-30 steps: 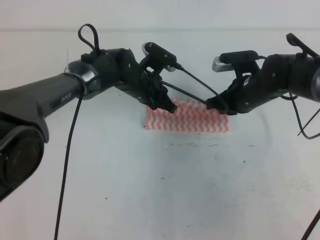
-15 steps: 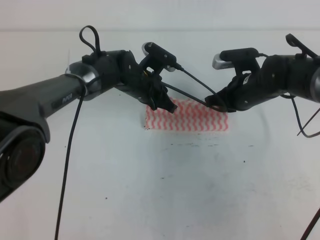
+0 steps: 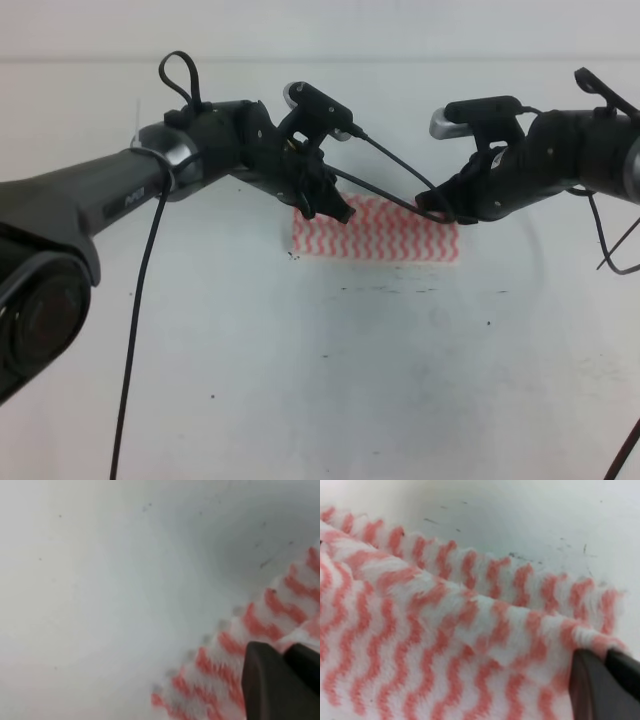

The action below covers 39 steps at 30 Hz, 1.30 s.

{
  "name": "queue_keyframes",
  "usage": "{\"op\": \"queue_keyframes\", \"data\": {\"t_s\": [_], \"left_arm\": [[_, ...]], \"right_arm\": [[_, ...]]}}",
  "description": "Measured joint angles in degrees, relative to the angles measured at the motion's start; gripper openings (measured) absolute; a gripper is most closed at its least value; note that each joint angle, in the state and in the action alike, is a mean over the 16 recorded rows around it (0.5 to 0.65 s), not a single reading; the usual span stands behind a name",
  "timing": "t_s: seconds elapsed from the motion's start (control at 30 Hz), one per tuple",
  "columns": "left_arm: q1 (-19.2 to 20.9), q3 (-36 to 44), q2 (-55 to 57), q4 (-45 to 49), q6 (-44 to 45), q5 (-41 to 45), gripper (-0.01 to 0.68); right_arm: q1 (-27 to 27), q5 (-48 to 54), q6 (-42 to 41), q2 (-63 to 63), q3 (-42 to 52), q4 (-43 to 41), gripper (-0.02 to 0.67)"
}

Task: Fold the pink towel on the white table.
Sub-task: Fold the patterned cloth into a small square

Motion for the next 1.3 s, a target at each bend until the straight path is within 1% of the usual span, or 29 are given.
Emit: {"op": "queue_keyframes", "data": {"t_s": [0.3, 0.43, 0.53, 0.67, 0.83, 0.97, 1.07, 1.2, 1.3], "left_arm": [[0.0, 0.0, 0.0, 0.0, -0.1, -0.7, 0.111], [0.0, 0.0, -0.1, 0.0, -0.1, -1.3, 0.155], [0.0, 0.0, -0.1, 0.0, -0.1, -2.1, 0.206], [0.0, 0.0, 0.1, 0.0, -0.1, -3.3, 0.272], [0.0, -0.1, 0.7, 0.0, -0.3, -4.5, 0.348], [0.0, -0.1, 1.4, 0.2, -0.5, -5.3, 0.378], [0.1, -0.1, 1.9, 0.9, -0.7, -5.8, 0.387], [0.1, -0.1, 2.2, 2.5, -1.2, -6.5, 0.389], [0.2, -0.1, 1.8, 3.9, -1.7, -7.1, 0.39]], "right_arm": [[-0.5, -0.1, 0.1, 0.1, 0.0, -0.1, -0.016], [-0.6, -0.2, 0.1, 0.3, 0.0, -0.1, -0.001], [-0.6, -0.4, 0.1, 0.6, 0.0, -0.1, 0.015], [-0.6, -0.9, 0.1, 0.9, 0.0, -0.1, 0.053], [-0.6, -1.7, 0.1, 1.3, 0.0, -0.2, 0.128], [-0.8, -2.6, 0.1, 1.4, 0.0, -0.4, 0.185], [-1.2, -3.2, 0.1, 1.4, 0.0, -0.5, 0.223], [-1.9, -3.6, 0.1, 1.4, 0.0, -0.6, 0.257], [-2.4, -3.2, 0.1, 1.4, -0.4, -0.5, 0.269]]}}
